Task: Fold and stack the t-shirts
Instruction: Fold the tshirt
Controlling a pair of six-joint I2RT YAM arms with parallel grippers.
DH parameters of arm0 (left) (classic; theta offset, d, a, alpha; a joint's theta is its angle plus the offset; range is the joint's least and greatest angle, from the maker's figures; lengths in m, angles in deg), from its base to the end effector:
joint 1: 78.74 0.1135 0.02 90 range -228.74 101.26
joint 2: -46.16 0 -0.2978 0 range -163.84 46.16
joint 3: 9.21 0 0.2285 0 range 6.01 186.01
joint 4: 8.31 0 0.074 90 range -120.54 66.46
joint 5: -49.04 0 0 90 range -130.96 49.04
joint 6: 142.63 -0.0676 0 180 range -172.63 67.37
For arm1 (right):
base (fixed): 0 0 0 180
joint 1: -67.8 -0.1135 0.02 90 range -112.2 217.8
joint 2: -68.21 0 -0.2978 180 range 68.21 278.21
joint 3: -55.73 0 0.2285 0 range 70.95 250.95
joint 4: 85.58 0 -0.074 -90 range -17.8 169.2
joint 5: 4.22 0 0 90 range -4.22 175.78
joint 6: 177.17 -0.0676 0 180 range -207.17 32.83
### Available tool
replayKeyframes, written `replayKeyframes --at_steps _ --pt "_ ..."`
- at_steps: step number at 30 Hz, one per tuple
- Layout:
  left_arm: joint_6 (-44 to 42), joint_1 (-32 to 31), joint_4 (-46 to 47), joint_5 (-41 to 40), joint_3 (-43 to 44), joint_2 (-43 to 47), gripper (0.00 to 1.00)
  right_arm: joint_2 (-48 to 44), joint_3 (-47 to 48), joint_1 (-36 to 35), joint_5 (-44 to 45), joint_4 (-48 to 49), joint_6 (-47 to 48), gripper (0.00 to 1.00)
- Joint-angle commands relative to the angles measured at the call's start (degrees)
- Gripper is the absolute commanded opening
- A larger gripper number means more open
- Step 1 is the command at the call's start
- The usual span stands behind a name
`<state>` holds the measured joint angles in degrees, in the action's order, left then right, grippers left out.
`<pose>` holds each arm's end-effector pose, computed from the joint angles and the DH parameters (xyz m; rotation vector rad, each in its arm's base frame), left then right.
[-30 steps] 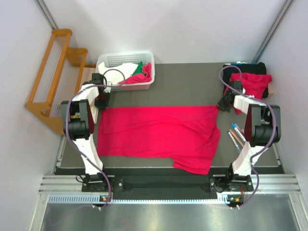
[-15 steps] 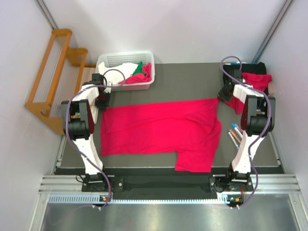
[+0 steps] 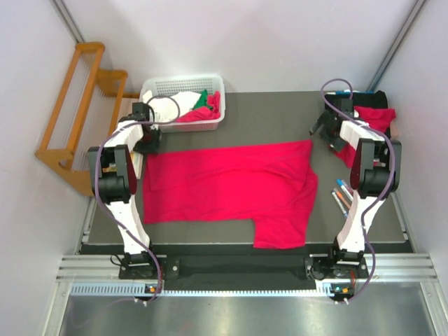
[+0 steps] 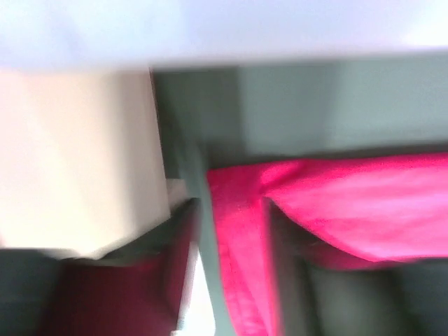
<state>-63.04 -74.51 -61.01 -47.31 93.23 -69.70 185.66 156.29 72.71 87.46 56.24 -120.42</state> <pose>0.4276 0.0391 0.1993 0.1153 2.7314 0.2241 0.4551 -0.0411 0.1953 0.8410 2.3956 0.1595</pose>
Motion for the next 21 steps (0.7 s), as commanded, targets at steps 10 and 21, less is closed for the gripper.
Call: replayKeyframes --at_steps 10,21 --pt "-0.2 0.3 -5.1 1.9 2.2 8.5 0.98 -31.8 -24.7 -9.6 2.3 1.2 0.4 1.00" --pt "-6.2 -6.4 -5.0 10.7 -24.5 16.5 0.99 -39.1 -44.2 -13.1 -1.5 3.5 1.0 1.00"
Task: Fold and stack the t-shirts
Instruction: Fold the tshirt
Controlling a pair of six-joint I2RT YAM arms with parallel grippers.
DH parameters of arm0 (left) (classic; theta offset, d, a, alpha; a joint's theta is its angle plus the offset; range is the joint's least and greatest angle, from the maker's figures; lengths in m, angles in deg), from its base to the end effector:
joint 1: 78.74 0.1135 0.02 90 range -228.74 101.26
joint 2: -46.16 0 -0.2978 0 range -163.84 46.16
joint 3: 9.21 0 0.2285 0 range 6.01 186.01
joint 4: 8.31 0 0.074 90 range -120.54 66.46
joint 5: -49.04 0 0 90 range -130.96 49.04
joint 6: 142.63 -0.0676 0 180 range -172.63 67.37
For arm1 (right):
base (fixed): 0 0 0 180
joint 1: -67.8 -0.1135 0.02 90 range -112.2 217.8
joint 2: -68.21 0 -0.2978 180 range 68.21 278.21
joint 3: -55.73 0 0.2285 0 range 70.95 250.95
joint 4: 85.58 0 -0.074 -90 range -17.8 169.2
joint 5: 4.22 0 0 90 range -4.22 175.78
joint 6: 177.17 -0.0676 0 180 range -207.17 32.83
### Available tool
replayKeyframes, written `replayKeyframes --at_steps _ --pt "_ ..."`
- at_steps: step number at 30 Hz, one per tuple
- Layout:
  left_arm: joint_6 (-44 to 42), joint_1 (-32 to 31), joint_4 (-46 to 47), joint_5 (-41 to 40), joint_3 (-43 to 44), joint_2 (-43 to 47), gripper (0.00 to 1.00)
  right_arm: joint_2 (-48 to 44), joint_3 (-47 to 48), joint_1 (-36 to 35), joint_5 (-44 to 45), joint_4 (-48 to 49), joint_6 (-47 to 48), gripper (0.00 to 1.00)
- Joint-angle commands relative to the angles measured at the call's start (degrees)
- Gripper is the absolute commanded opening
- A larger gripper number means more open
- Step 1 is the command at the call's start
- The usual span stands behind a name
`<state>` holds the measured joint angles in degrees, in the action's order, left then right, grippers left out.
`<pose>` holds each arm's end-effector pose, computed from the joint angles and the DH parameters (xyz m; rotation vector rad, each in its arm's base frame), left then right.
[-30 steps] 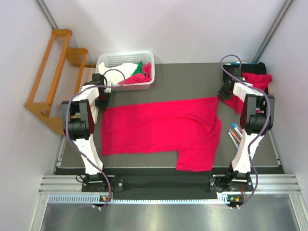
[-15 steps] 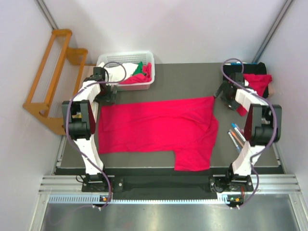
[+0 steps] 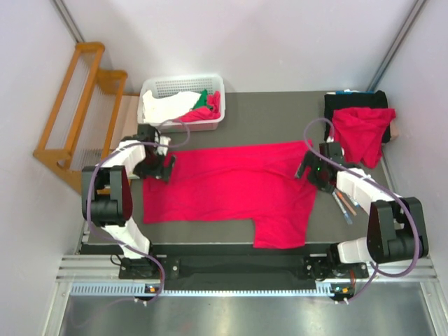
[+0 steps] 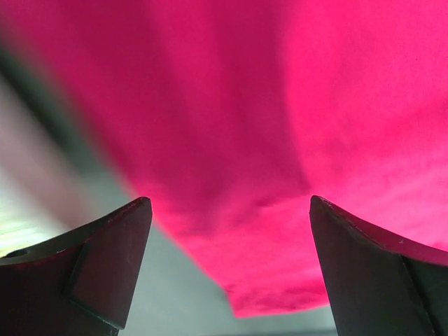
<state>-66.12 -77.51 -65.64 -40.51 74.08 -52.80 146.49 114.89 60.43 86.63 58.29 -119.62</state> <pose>0.3277 0.0065 0.2105 0.3056 2.8296 0.0434 0.2541 0.0319 0.2139 0.5605 2.4925 0.2544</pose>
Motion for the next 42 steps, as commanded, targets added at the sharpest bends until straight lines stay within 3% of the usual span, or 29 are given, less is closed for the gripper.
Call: replayKeyframes --at_steps 1,8,24,27,33,34,37,42 --pt "-3.0 -4.1 0.1 3.9 -6.5 -0.8 0.99 0.3 -3.2 -1.0 -0.6 1.5 0.0 1.00" --pt "-1.6 -10.8 0.5 4.7 -5.0 -2.6 0.99 0.8 -1.8 -1.1 2.8 0.3 0.1 1.00" --pt "-1.4 -11.7 -1.5 3.6 1.3 0.1 0.99 3.6 -1.2 -0.4 1.6 2.6 0.0 1.00" --pt "-1.7 -11.7 -1.8 3.3 1.6 0.7 0.98 4.1 -2.2 -0.4 1.4 3.7 -0.2 0.88" --pt "-2.1 -11.7 -3.4 3.4 2.9 0.7 0.99 5.1 -2.7 -0.2 0.1 5.5 -0.8 0.34" --pt "-2.1 -11.8 -3.6 3.1 3.0 0.7 0.99 5.1 -2.7 -0.3 0.0 5.7 -0.9 0.18" --pt "-2.8 -11.7 -4.6 2.6 3.9 0.9 0.99 4.8 -2.5 -0.2 -0.3 5.5 -1.0 0.00" --pt "-3.6 -11.7 -6.3 2.2 6.3 1.0 0.99 2.7 -2.4 -0.3 1.2 3.3 -0.5 0.00"
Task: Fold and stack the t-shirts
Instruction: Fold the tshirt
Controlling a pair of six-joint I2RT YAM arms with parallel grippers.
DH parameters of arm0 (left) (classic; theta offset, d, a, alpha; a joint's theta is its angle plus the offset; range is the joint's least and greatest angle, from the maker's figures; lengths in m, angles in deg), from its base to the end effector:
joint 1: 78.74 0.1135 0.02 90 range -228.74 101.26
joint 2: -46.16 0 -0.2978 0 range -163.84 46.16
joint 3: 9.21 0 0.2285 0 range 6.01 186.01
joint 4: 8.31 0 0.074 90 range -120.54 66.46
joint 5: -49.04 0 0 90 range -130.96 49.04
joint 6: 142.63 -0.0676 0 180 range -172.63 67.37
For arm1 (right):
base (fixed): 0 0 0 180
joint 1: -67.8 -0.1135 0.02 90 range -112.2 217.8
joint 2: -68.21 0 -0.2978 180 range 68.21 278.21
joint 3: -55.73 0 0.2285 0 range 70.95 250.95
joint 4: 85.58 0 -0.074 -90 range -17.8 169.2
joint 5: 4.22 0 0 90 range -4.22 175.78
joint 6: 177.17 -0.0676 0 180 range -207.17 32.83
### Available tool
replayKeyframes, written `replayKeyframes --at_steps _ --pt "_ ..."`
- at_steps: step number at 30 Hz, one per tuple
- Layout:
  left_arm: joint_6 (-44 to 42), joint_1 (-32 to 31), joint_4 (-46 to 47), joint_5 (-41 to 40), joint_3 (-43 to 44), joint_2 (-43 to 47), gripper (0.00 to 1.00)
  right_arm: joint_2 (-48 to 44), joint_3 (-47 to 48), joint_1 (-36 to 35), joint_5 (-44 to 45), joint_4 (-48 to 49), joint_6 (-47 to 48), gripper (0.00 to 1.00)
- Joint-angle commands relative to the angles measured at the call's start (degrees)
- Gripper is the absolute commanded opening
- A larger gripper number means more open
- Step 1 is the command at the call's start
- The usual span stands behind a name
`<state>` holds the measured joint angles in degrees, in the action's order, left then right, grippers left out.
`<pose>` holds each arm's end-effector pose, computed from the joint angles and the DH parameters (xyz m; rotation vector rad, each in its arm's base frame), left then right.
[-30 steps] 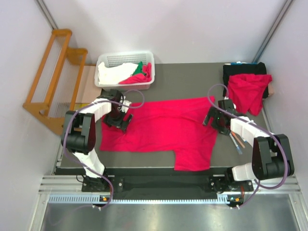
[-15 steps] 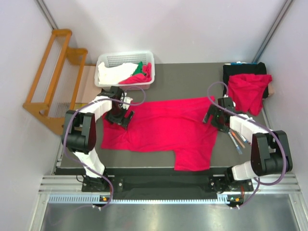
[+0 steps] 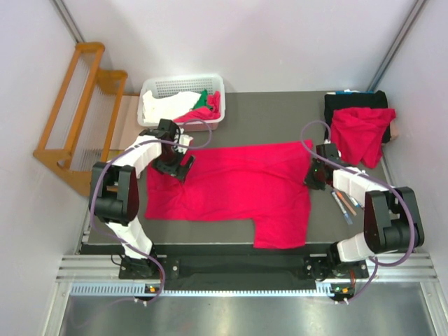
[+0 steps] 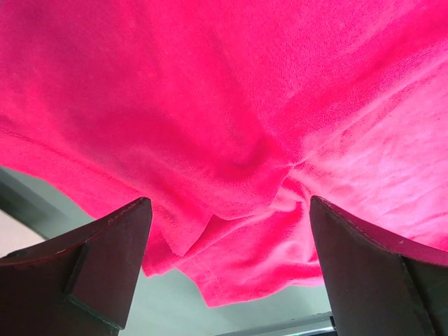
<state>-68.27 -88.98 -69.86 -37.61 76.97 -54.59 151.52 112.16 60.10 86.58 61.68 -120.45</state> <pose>0.3247 -0.0627 0.2112 0.6586 2.8203 -0.0680 0.2585 0.0340 0.1838 0.5872 2.5641 0.2328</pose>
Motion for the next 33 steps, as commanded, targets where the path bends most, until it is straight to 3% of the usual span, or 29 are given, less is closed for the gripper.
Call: replayKeyframes --at_steps 1,9,14,25,28,33 --pt "-1.3 -0.2 -2.0 -1.0 3.8 2.8 0.99 -3.2 0.3 0.1 2.5 -0.5 0.6 0.00" --pt "0.2 -0.2 -3.5 0.7 7.0 3.4 0.99 -3.9 -0.2 6.2 4.8 -2.6 1.4 0.00" --pt "-0.4 -0.2 -4.6 1.0 6.8 4.4 0.99 -3.3 0.4 11.6 1.6 -1.4 0.5 0.00" --pt "-0.4 -0.3 -5.0 1.6 5.5 5.8 0.99 -0.6 0.6 12.0 1.1 -1.0 0.7 0.00" --pt "1.0 -0.2 -6.0 2.2 4.9 5.7 0.99 -0.9 0.4 11.9 -0.3 -0.9 0.8 0.11" --pt "4.7 -0.2 -6.3 0.3 -3.3 6.5 0.93 -2.2 -0.3 11.7 -0.4 -1.0 1.1 0.08"
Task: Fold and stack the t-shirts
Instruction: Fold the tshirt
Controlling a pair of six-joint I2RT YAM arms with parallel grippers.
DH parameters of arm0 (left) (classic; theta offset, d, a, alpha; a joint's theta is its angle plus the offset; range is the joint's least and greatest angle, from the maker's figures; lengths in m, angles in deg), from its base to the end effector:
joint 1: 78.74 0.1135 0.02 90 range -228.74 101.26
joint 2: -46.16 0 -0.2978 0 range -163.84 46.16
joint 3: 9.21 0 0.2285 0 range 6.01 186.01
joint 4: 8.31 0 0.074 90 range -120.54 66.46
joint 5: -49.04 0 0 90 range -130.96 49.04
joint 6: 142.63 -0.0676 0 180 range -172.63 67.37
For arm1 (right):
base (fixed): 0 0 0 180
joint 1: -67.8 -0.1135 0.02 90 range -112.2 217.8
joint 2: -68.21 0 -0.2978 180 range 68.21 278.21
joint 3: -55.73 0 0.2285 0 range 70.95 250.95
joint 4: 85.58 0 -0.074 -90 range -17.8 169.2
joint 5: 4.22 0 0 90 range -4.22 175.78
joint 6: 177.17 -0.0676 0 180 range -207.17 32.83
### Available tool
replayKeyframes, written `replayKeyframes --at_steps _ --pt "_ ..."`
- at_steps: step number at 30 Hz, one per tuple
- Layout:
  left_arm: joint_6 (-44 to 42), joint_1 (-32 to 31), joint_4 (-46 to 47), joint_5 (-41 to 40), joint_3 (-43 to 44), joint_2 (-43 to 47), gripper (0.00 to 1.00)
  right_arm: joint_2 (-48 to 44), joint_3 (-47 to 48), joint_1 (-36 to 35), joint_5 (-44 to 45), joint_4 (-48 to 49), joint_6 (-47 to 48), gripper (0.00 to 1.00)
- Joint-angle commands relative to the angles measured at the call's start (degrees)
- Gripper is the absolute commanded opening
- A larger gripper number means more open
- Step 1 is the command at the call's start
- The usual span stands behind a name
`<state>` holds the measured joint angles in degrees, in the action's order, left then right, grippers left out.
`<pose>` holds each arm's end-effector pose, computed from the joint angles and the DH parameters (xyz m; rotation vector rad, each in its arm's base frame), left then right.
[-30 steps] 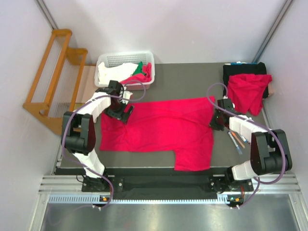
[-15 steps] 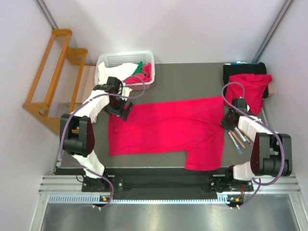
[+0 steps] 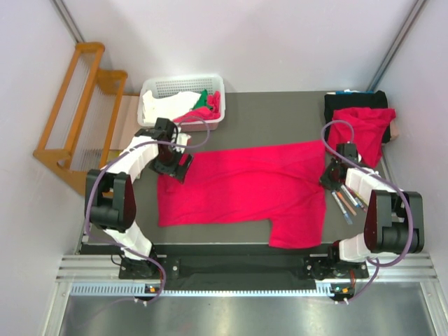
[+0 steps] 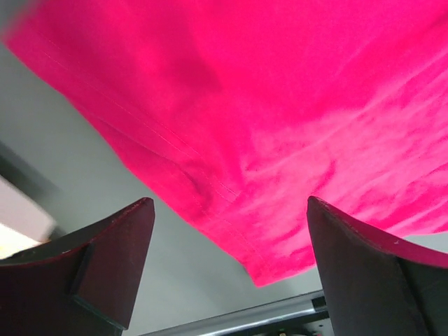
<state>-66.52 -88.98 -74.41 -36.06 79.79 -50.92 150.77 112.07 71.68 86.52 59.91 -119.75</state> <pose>0.3153 -0.0628 0.2409 0.6146 2.7942 -0.1097 0.2550 -0.0182 0.1843 0.8299 2.5055 0.1543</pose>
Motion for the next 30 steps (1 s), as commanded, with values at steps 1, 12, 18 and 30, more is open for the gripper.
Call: replayKeyframes --at_steps 1,12,18,30 --pt "3.2 0.0 0.2 -2.6 -7.7 4.4 0.91 -1.6 -0.2 0.1 -0.3 0.7 0.4 0.08" --pt "5.0 0.0 6.3 -3.9 -13.1 8.7 0.44 -1.3 -0.3 -0.1 -0.6 1.4 0.3 0.03" --pt "5.5 0.0 8.8 -4.1 -12.8 6.0 0.43 -1.5 -0.6 -0.2 -0.6 1.8 0.4 0.02" --pt "6.0 0.1 11.4 -6.3 -13.5 1.8 0.49 -1.3 -0.7 -0.3 -2.0 2.0 0.5 0.00"
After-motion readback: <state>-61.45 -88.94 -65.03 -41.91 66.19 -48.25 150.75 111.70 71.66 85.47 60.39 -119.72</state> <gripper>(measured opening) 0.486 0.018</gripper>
